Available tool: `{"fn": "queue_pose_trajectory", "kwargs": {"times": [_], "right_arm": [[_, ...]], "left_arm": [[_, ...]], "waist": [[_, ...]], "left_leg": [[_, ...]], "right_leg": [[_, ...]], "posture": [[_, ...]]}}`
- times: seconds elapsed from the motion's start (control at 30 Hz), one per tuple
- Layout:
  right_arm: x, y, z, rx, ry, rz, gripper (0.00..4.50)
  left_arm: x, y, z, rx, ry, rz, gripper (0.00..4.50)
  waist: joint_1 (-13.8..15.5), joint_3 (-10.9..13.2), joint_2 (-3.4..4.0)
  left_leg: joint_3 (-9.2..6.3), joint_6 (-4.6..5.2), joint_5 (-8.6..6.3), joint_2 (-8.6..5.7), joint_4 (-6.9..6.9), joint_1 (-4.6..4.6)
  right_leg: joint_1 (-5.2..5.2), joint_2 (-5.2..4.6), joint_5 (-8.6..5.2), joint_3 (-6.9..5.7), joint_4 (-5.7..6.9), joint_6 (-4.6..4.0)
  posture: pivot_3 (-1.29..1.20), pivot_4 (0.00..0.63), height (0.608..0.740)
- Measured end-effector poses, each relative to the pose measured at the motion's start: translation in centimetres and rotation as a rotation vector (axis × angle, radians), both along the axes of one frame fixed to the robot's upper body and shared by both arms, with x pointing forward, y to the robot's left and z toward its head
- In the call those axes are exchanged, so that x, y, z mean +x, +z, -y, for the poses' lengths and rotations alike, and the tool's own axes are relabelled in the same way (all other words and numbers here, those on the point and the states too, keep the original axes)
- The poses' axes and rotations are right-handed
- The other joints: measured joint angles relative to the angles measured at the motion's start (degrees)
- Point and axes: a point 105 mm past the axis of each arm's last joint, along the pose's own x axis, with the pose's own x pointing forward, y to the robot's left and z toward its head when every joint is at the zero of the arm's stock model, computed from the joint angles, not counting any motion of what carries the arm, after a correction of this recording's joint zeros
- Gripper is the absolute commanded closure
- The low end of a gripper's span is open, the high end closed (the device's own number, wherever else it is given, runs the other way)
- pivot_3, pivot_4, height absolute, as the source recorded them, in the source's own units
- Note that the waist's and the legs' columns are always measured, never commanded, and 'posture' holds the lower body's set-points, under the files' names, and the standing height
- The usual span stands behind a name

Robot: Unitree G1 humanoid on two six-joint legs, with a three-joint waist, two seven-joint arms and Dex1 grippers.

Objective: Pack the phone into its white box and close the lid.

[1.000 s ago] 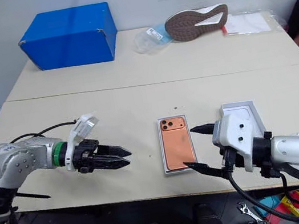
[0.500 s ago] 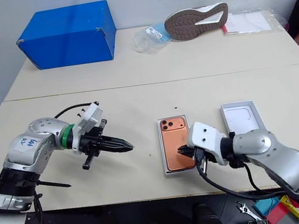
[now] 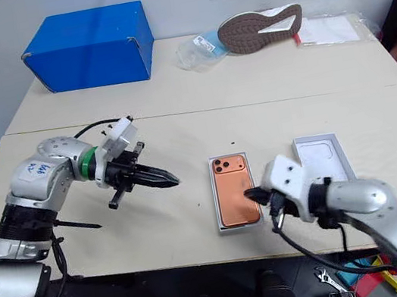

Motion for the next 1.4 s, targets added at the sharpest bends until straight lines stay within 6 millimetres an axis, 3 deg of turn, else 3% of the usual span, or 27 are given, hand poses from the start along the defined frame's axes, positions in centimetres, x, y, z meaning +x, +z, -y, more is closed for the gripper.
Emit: {"fn": "queue_pose_trajectory", "kwargs": {"times": [0.07,0.17,0.33,0.43,0.53,0.73,0.93,1.03,1.13,1.4], "right_arm": [[-0.3,0.7,1.5,0.017,-0.097,-0.023,4.50],[-0.6,1.2,3.6,0.039,-0.246,-0.056,3.90],[-0.7,0.1,5.4,0.107,-0.430,-0.134,2.12],[0.2,-0.9,6.3,0.177,-0.548,-0.179,1.10],[1.6,-1.3,7.2,0.216,-0.640,-0.190,0.03],[3.8,-3.9,8.1,0.224,-0.761,-0.275,0.03],[5.4,-4.7,7.5,0.208,-0.761,-0.284,0.03],[7.5,-5.3,7.1,0.205,-0.779,-0.272,0.68],[8.1,-5.4,7.1,0.205,-0.801,-0.256,1.60],[7.8,-5.6,6.3,0.176,-0.795,-0.256,4.39]], "left_arm": [[0.4,0.2,-0.1,-0.011,0.013,-0.008,3.60],[0.5,0.6,0.0,-0.019,0.007,0.030,2.67],[0.4,0.8,0.3,-0.016,-0.026,0.117,0.99],[0.3,0.2,0.1,-0.020,-0.029,0.147,0.06],[0.3,-0.4,-0.1,-0.002,-0.026,0.163,0.00],[-0.1,-0.2,-0.2,0.000,-0.032,0.190,0.00],[-0.2,-0.2,-0.2,0.007,-0.021,0.208,0.00],[-0.5,-0.4,-0.4,0.007,-0.009,0.211,0.00],[-0.5,-0.5,-0.7,0.017,0.005,0.215,0.00],[-0.6,-1.2,-0.9,0.038,0.018,0.212,0.00]], "waist": [[0.01,0.00,0.00],[-0.03,0.00,0.00],[-0.18,-0.01,-0.02],[-0.26,-0.01,-0.01],[-0.24,-0.01,-0.01],[-0.31,-0.01,0.00],[-0.37,-0.02,0.01],[-0.63,-0.02,0.01],[-0.62,-0.02,0.01],[-0.63,-0.02,0.02]], "left_leg": [[0.00,0.00,0.00,0.00,0.00,-0.01],[0.00,0.00,0.00,0.01,-0.01,0.00],[0.05,0.00,0.00,0.02,-0.01,0.03],[0.16,0.00,0.00,0.00,0.00,0.08],[0.16,0.00,0.00,0.01,-0.01,0.08],[0.20,0.01,0.01,0.00,-0.01,0.07],[0.22,0.01,0.01,0.00,-0.01,0.08],[0.25,0.01,0.01,0.01,-0.01,0.09],[0.25,0.01,0.01,0.00,-0.01,0.09],[0.25,0.00,0.01,0.01,-0.01,0.10]], "right_leg": [[0.00,-0.01,0.00,0.01,0.01,0.00],[-0.01,-0.01,0.00,0.03,0.02,0.00],[-0.01,-0.02,0.00,0.08,0.09,0.00],[-0.05,-0.02,0.00,0.18,0.19,0.00],[-0.08,0.00,0.00,0.18,0.20,0.00],[-0.10,0.00,0.00,0.20,0.20,0.00],[-0.13,0.01,0.00,0.19,0.23,0.00],[-0.14,0.03,0.00,0.17,0.26,0.00],[-0.14,0.03,0.00,0.16,0.26,0.00],[-0.14,0.04,0.00,0.15,0.26,0.00]], "posture": [[0.00,0.150,0.740],[0.00,0.150,0.740],[0.00,0.150,0.740],[0.00,0.150,0.740],[0.00,0.150,0.740],[0.00,0.150,0.740],[0.00,0.150,0.740],[0.00,0.150,0.740],[0.00,0.150,0.740],[0.00,0.150,0.740]]}}
